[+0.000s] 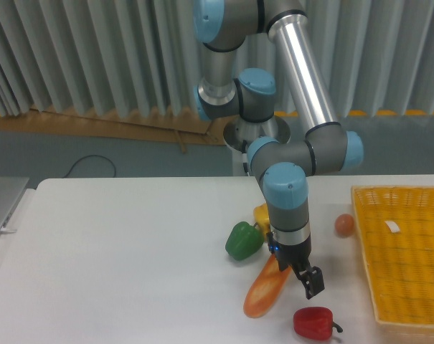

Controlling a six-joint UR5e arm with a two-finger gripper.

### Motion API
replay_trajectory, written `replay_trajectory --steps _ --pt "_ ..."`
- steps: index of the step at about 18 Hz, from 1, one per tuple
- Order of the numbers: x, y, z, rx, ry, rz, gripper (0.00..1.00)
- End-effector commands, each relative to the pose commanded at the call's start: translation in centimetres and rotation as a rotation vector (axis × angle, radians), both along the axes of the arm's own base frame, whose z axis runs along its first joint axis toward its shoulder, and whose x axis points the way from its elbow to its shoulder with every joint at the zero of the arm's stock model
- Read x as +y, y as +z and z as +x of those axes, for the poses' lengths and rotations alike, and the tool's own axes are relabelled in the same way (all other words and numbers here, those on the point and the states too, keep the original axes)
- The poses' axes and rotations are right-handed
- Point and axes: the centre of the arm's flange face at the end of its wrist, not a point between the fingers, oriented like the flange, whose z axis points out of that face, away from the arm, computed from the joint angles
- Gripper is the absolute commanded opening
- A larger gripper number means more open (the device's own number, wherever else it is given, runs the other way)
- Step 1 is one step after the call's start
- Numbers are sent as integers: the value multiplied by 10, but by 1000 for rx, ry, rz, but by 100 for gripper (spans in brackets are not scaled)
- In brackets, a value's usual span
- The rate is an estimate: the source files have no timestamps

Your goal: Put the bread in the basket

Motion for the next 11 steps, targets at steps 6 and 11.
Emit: replay_trajectory --steps 6,11 --pt "12 6 24 -36 213 84 100" --pt "19 0 35 -42 231 77 100"
